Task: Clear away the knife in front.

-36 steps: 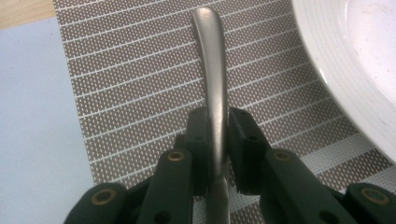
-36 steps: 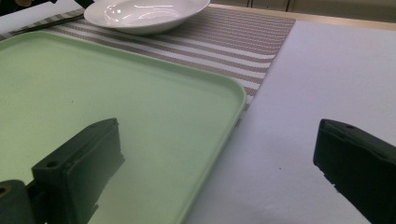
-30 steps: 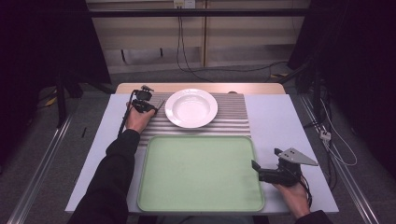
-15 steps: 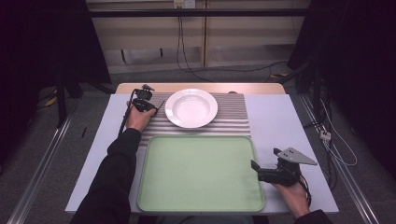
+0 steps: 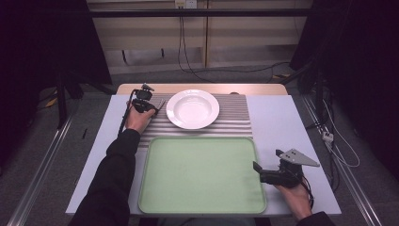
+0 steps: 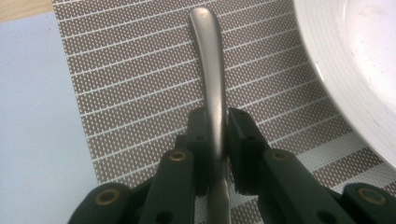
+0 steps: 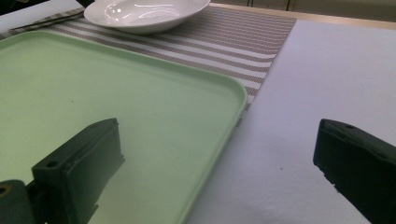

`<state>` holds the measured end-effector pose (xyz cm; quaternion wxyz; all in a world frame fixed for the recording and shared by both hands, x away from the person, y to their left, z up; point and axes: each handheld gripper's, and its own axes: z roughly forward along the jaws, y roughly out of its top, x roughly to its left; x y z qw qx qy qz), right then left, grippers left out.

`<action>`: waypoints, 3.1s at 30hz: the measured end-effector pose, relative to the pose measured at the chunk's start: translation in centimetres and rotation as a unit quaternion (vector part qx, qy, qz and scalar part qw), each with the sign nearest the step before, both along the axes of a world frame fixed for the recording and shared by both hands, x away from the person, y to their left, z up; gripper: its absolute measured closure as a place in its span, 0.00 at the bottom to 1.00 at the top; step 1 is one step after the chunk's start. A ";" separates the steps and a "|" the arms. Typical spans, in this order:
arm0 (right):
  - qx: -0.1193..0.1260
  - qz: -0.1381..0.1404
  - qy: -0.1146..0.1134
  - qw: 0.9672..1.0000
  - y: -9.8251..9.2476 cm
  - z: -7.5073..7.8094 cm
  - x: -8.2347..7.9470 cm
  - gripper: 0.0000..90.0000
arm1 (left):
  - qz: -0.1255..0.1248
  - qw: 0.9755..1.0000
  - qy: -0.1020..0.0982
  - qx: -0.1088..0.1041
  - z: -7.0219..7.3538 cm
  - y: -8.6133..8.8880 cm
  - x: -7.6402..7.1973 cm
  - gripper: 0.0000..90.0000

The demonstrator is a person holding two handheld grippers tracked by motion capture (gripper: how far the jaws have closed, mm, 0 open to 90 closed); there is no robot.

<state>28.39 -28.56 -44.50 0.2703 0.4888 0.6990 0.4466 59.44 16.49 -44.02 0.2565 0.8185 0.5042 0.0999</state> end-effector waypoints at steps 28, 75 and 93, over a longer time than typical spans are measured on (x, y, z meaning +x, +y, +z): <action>-0.002 0.000 0.001 1.000 0.0 0.0 -0.1 0.01 | -0.006 1.000 0.010 0.015 0.0 -0.1 -0.4 0.89; -0.001 0.003 0.002 1.000 0.1 0.0 0.1 0.01 | -0.045 0.998 -0.046 -0.007 5.0 -0.4 -5.6 0.89; -0.004 0.006 0.000 1.000 0.3 0.0 0.0 0.01 | -0.077 0.995 -0.052 -0.024 6.5 -2.3 -10.5 0.89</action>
